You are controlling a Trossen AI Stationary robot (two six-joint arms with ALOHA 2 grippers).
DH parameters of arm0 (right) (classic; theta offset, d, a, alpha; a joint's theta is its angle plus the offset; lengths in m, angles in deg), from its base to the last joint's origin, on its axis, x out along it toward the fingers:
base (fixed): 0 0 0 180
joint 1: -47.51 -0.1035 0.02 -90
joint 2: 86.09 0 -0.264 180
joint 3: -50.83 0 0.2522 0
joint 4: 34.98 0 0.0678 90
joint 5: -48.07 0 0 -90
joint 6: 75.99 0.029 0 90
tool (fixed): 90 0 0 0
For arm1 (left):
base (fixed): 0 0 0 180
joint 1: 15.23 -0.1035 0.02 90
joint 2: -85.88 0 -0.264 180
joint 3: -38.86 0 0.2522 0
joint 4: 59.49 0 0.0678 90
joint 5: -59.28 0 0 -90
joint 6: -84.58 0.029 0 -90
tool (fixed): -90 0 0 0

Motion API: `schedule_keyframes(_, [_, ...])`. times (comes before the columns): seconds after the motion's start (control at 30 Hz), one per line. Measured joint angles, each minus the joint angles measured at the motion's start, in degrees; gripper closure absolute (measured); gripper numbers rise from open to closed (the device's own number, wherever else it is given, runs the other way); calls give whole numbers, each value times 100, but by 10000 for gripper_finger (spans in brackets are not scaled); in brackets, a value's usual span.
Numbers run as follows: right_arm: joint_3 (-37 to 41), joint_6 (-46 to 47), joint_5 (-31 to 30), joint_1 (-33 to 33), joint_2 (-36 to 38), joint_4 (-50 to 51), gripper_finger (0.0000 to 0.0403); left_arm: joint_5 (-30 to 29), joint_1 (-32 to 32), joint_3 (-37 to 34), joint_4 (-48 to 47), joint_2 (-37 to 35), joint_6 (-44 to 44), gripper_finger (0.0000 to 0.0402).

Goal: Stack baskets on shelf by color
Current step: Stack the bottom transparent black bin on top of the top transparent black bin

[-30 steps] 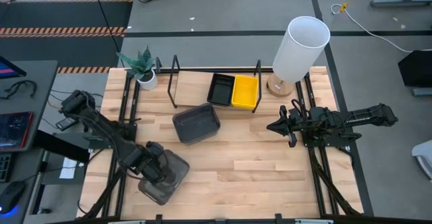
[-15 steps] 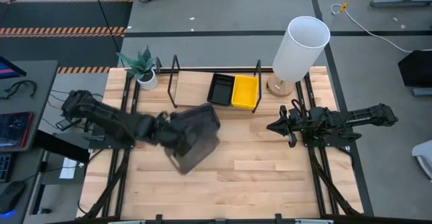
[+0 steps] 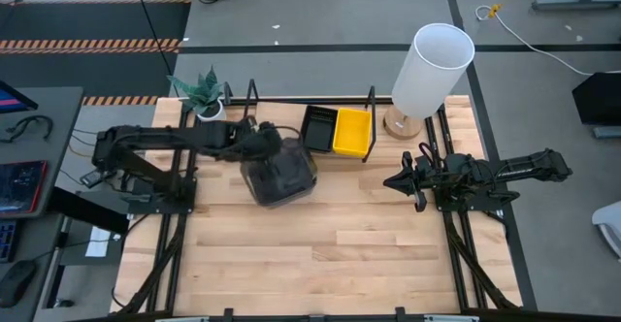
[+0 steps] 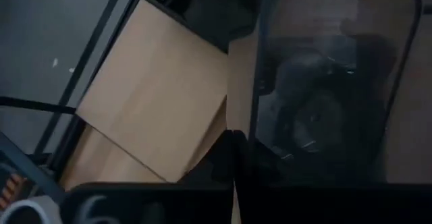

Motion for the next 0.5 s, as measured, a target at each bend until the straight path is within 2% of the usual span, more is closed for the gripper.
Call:
schedule_keyframes(0.17, [-1,0,-2,-1,0,2,378,601,-401,6,41,75,797,394])
schedule_keyframes(0.5, [-2,0,0,-2,0,-9,378,1358,-543,6,-121,641,765,394])
